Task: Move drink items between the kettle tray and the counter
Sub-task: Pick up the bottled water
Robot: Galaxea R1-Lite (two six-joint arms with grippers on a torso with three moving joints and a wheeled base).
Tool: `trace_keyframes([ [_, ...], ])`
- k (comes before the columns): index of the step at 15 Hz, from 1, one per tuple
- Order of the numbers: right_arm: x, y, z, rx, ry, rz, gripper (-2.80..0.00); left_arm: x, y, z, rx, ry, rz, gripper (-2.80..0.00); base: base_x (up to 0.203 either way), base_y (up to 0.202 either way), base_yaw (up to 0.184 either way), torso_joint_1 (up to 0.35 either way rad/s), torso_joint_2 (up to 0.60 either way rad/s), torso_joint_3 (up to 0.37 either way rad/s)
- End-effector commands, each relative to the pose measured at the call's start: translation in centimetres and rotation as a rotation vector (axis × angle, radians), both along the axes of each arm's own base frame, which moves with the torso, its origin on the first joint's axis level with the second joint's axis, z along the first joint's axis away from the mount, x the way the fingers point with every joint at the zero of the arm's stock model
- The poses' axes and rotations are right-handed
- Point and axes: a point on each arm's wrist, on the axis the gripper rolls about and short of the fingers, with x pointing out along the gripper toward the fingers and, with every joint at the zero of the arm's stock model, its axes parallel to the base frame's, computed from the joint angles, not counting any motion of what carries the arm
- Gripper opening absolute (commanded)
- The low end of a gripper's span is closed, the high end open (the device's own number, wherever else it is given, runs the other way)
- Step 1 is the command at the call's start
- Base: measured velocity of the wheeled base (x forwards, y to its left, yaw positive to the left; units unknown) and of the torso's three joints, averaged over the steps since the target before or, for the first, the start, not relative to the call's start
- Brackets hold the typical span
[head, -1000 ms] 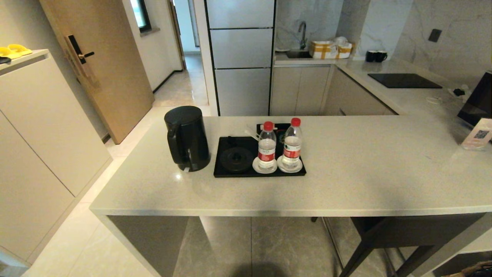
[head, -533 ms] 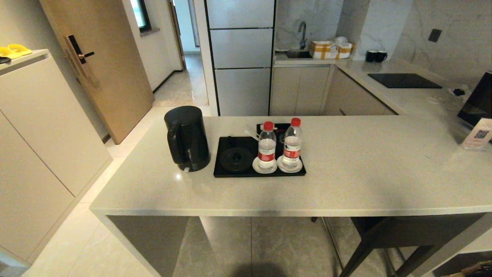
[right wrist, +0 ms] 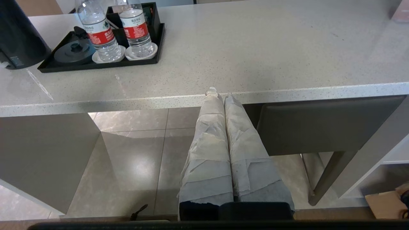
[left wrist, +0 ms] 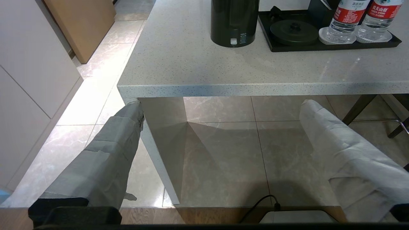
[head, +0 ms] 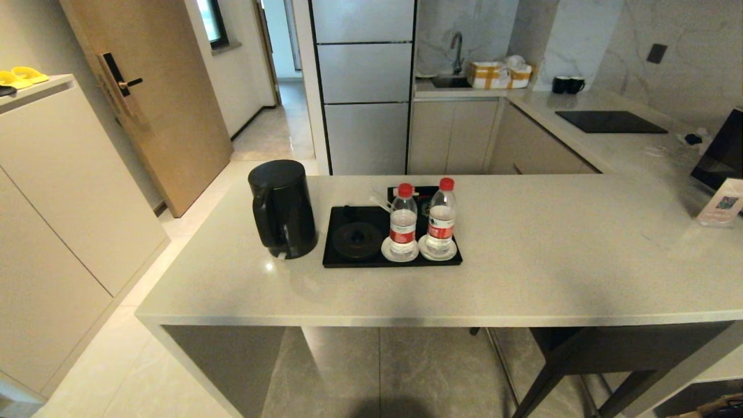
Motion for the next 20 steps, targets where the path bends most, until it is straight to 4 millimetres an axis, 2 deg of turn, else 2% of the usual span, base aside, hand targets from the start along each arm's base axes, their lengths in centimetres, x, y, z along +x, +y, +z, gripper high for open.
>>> trace_keyframes([
  [1, 0.01, 0.0, -0.04, 0.0, 0.001, 0.001, -2.8, 0.02, 0.0, -0.04, -0.001, 0.003, 0.0, 0.0, 0.0, 0.0, 0.0, 0.0, 0.0, 0.0],
  [18, 0.01, 0.0, 0.01, 0.0, 0.001, 0.001, -2.8, 0.02, 0.0, -0.04, -0.001, 0.003, 0.0, 0.0, 0.0, 0.0, 0.0, 0.0, 0.0, 0.0],
  [20, 0.02, 0.0, -0.03, 0.0, 0.002, 0.001, -2.8, 0.01, 0.0, -0.04, -0.001, 0.001, 0.0, 0.0, 0.0, 0.0, 0.0, 0.07, 0.08, 0.175],
])
